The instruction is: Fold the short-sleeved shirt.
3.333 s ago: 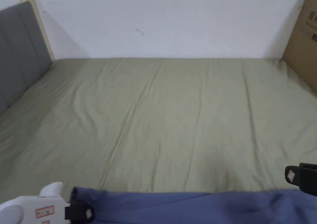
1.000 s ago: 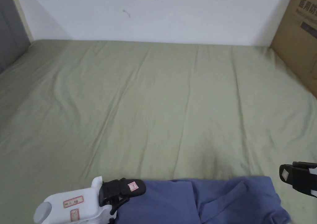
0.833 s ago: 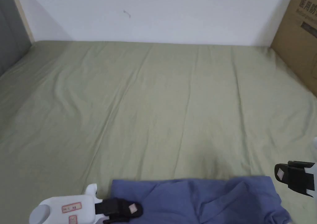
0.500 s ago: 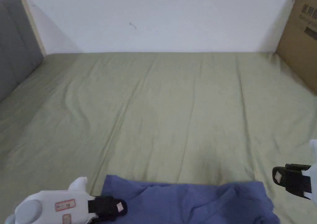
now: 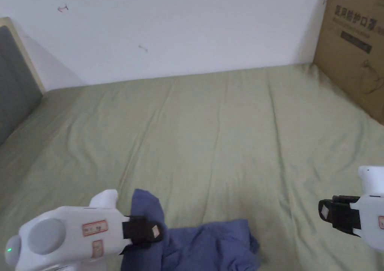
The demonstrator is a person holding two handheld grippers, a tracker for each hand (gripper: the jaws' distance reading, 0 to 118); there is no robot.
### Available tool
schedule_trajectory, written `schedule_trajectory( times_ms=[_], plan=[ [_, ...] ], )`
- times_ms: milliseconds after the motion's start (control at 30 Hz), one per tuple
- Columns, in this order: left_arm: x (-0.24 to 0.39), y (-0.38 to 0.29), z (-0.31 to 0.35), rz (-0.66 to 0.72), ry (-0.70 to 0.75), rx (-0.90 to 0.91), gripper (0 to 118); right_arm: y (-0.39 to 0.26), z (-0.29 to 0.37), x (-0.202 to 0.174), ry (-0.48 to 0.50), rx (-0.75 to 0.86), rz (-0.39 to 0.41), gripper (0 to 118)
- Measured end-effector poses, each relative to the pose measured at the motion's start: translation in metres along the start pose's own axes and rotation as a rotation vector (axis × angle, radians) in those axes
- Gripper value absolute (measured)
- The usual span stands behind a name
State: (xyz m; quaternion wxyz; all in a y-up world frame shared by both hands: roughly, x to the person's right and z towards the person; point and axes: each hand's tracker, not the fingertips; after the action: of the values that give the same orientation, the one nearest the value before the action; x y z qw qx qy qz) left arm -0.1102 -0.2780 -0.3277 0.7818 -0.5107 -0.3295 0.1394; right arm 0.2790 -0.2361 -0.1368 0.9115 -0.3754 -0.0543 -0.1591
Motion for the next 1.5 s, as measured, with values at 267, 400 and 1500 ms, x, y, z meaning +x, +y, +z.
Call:
schedule_trajectory(
  times_ms=[267,400,1500],
  plan=[
    [0.038,-0.001,-0.126,0.144,-0.191,-0.244,71,0.005,0.008,0.026,-0.024,0.021,-0.044,0],
    [0.046,0.002,-0.097,0.019,-0.299,-0.084,105,0.007,0.005,0.034,-0.014,0.031,-0.042,0],
    [0.131,-0.002,0.051,-0.422,-0.018,0.58,2,0.039,0.046,-0.01,0.315,0.317,-0.068,0]
  ],
)
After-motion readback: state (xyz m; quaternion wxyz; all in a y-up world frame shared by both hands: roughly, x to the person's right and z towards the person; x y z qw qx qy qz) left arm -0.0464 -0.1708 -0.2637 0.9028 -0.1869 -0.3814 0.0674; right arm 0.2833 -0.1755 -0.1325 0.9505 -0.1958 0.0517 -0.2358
